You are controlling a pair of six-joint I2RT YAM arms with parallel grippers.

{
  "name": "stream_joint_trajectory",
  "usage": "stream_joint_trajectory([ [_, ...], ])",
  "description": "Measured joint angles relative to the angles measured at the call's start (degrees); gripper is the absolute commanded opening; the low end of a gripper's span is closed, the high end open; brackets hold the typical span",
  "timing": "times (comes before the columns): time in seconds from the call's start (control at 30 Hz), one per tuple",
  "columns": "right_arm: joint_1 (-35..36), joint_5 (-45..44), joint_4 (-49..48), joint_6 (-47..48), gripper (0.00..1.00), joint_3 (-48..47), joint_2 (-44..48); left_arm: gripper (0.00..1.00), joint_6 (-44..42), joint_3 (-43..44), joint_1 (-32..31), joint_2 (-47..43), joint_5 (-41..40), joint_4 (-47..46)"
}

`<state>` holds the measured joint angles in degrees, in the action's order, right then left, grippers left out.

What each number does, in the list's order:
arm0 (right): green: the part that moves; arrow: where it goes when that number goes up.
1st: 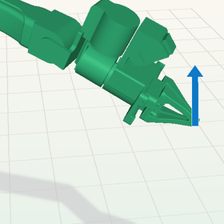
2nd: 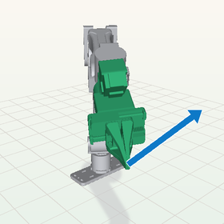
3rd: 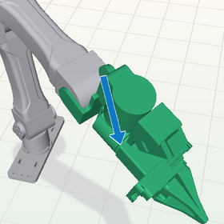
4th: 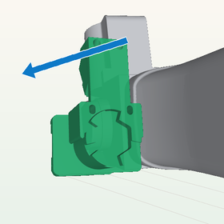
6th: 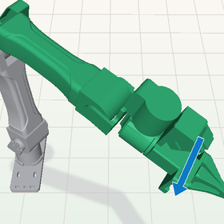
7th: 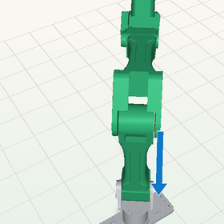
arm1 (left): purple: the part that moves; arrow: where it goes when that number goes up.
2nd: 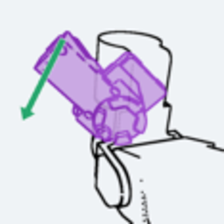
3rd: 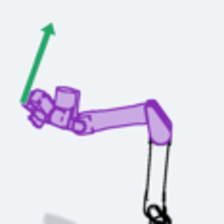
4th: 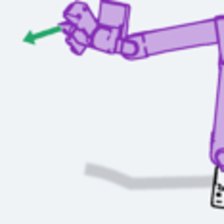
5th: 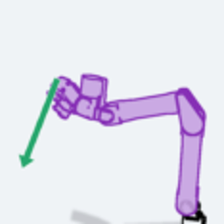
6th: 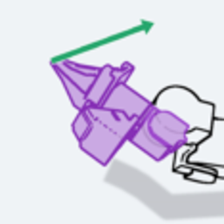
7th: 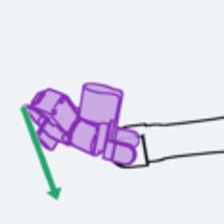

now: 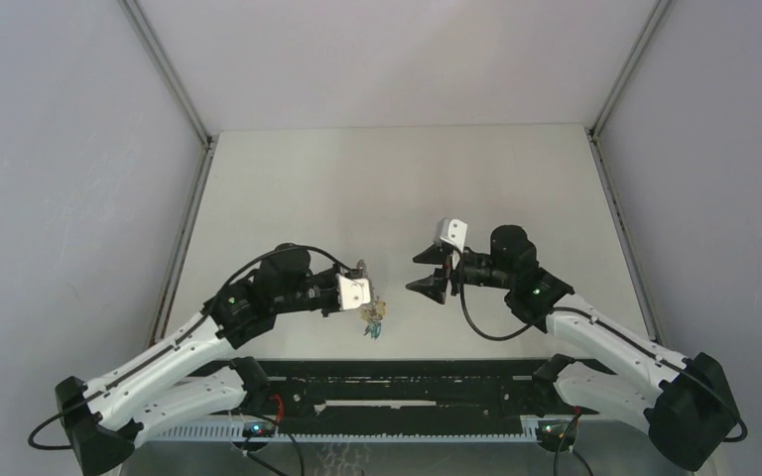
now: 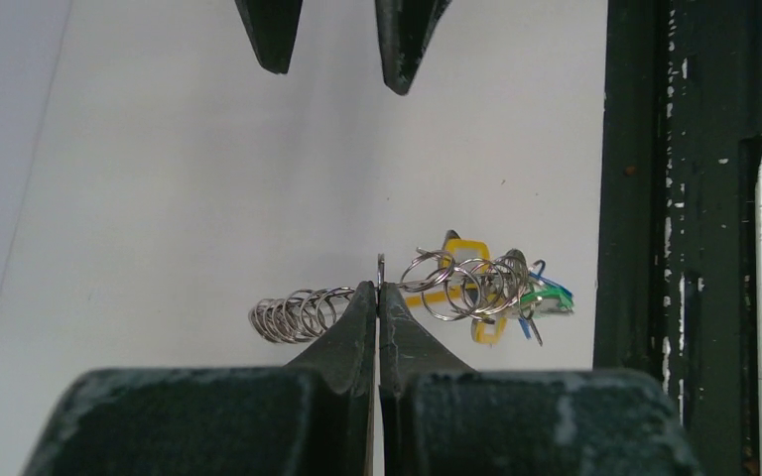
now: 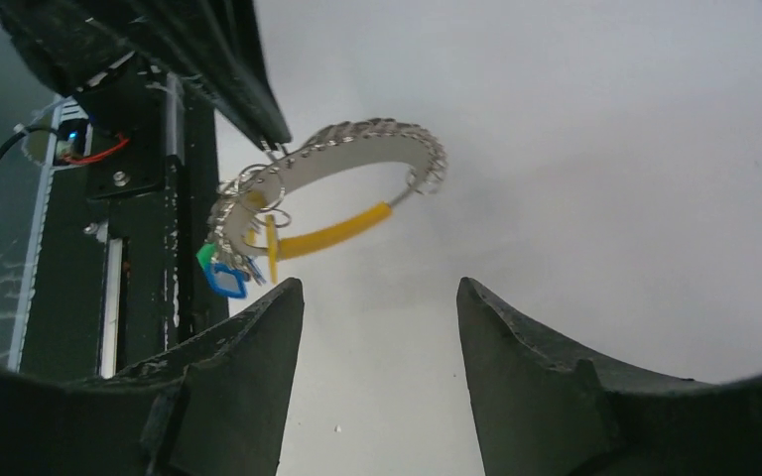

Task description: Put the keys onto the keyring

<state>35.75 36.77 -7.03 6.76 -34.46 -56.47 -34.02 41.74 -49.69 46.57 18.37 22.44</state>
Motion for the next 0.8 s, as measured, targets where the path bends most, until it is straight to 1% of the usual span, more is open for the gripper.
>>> stream_joint_trajectory([
  [0.23, 4.0, 4.3, -3.0, 4.9, 0.44, -0.8, -1.0, 0.00, 1.2, 3.3, 4.1, 0.9, 7.4, 2.1],
  [0.43, 6.0, 6.1, -5.7, 6.3, 0.34, -1.1, -2.2, 0.00, 2.2, 3.7, 4.9, 1.3, 11.6, 2.3],
  [0.57, 7.6, 6.8, -6.9, 6.8, 0.31, -2.5, -4.2, 0.00, 3.3, 3.7, 5.0, 1.8, 13.4, 2.3],
  [0.8, 9.8, 7.2, -7.0, 8.4, 0.28, -4.7, -6.2, 0.00, 5.2, 3.8, 5.3, 2.9, 13.9, 2.1],
])
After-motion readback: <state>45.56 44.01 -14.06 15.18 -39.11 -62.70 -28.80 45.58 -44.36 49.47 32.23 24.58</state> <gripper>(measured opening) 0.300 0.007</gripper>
